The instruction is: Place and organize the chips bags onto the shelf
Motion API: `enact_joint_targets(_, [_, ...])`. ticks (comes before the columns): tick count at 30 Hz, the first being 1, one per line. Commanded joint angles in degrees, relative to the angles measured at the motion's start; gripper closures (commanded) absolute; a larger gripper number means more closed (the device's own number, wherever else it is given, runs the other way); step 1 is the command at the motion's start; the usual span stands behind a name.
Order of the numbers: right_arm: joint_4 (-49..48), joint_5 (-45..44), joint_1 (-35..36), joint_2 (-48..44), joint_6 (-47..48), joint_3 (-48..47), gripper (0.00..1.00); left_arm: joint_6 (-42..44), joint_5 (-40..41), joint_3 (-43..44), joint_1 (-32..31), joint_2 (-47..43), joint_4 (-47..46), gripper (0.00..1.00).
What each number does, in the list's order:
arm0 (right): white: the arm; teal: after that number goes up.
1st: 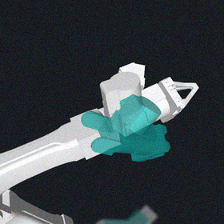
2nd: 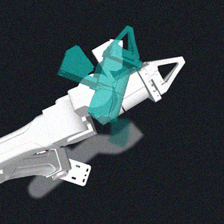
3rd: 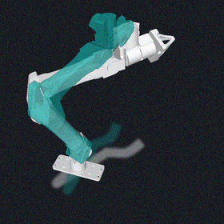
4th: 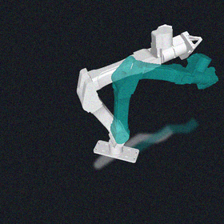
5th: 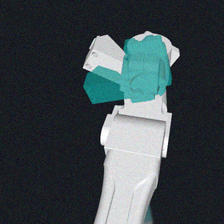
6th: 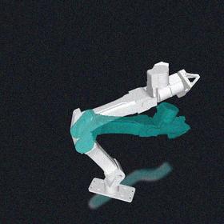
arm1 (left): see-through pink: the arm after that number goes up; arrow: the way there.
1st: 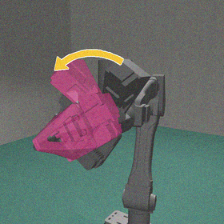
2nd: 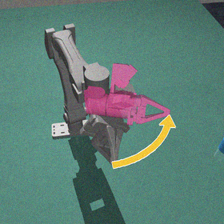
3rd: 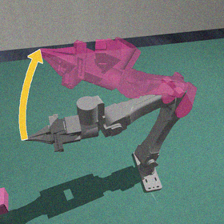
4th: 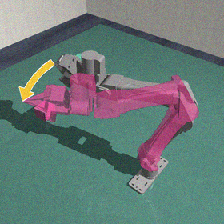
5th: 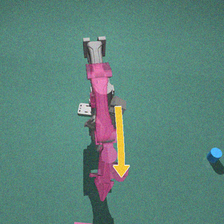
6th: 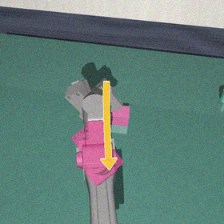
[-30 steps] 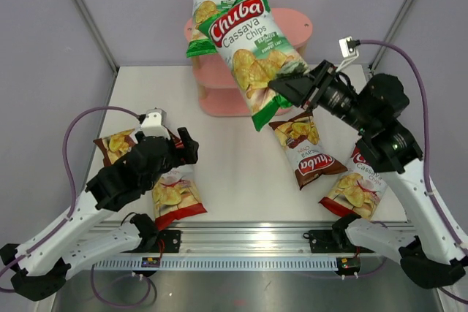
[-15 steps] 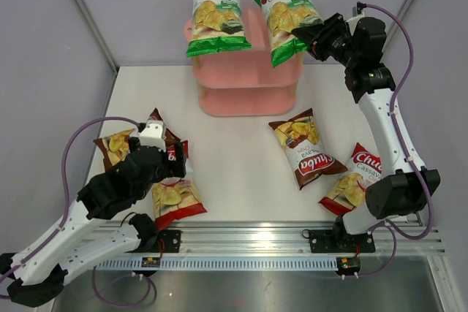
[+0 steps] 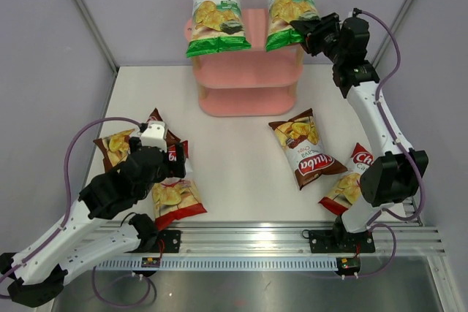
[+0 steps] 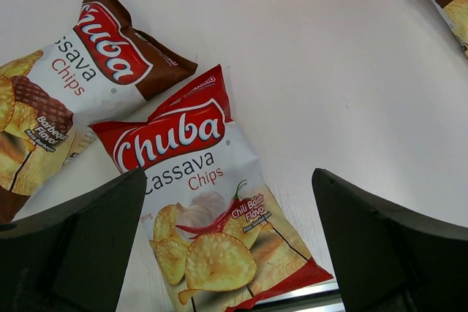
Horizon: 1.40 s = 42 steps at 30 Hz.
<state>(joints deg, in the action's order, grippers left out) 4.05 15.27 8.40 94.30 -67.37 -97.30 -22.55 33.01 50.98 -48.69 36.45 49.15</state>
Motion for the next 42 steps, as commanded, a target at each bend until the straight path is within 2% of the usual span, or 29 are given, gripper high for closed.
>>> enact_joint_targets(1, [-6.07, -4.62, 2.58, 0.35, -2.50, -3.17, 0.74, 1.19, 0.91, -0.09, 0.08, -0.06, -3.09, 0.01])
enact_joint_targets(12, [-4.67, -9.64, 7.41, 3.78, -3.73, -5.80, 0.71, 1.28, 0.65, -0.27, 0.08, -0.67, -3.18, 0.01])
enact_joint_targets(20, [-4.32, -11.75, 7.86, 5.01, -3.73, -5.45, 0.67, 1.36, 0.74, -0.27, -0.01, -1.55, -3.35, 0.01])
enact_joint_targets(21, [-1.88, -11.75, 7.86, 5.19, -3.64, -6.14, 0.66, 1.36, 0.65, -0.27, -0.01, -1.64, -3.35, 0.01])
enact_joint_targets(24, [-1.33, -11.93, 7.77, 4.93, -3.29, -6.06, 0.58, 1.45, 0.65, -0.36, 0.08, -1.82, -3.35, 0.01])
enact_joint_targets(32, [0.60, -11.40, 7.24, 4.05, -1.89, -6.42, 0.27, 1.36, 0.74, -0.36, 0.08, -2.08, -3.18, 0.01])
enact_joint_targets(35, [1.74, -11.40, 6.98, 3.44, -1.45, -6.33, 0.20, 1.28, 0.74, -0.36, 0.08, -2.08, -3.09, 0.01])
enact_joint_targets(38, [2.71, -11.31, 6.71, 2.73, -1.09, -6.06, 0.01, 1.28, 0.73, -0.27, -0.01, -2.17, -3.09, 0.01])
enact_joint_targets(42, [3.16, -11.14, 6.28, 1.59, -0.83, -4.66, 0.01, 1.19, 0.74, -0.36, 0.08, -2.08, -3.09, 0.01])
